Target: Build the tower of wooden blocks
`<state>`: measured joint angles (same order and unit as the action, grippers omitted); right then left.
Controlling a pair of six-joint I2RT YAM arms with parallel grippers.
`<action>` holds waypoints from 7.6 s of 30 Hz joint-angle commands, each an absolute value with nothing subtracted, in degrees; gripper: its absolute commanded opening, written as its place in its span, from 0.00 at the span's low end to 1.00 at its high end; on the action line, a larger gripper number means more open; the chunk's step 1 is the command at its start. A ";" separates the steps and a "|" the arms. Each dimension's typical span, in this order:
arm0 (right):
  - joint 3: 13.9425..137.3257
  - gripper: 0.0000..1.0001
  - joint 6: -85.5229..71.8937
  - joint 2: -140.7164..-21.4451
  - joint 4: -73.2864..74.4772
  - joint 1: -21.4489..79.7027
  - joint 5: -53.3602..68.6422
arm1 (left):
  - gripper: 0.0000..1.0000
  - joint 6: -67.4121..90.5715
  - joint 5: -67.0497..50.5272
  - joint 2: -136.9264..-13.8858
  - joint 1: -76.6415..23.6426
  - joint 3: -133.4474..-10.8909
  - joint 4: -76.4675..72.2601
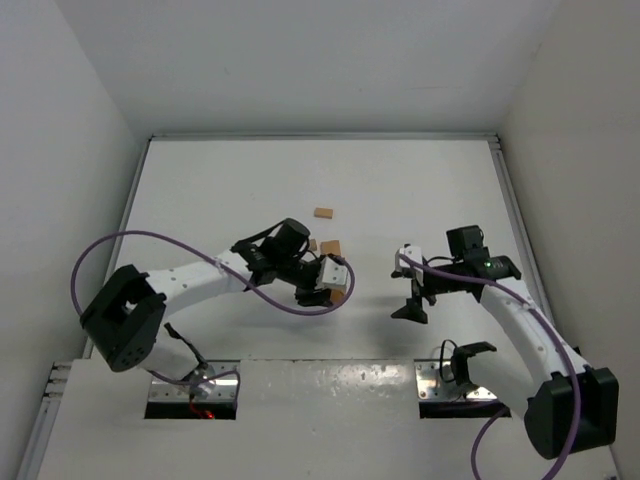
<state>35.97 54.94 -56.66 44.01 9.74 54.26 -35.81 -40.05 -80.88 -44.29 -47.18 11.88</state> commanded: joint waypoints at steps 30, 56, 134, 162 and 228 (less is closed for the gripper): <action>31.81 0.82 27.70 -48.60 32.78 -10.02 49.04 | 0.00 -16.91 -15.75 -102.93 -49.93 -79.89 23.12; 34.28 0.81 4.66 -55.28 18.46 -3.70 41.66 | 0.00 40.78 5.37 -106.59 -48.52 -86.92 33.83; 34.28 0.86 1.76 -58.97 10.55 -2.02 39.81 | 0.23 46.85 12.22 -119.09 -43.07 -88.76 34.37; 34.01 0.87 2.02 -58.62 10.46 -2.11 40.34 | 0.69 46.85 11.69 -119.18 -43.59 -89.30 33.84; 60.64 0.62 -22.06 -92.10 26.98 7.12 26.63 | 0.18 31.29 -15.47 -103.97 -30.94 -66.71 20.57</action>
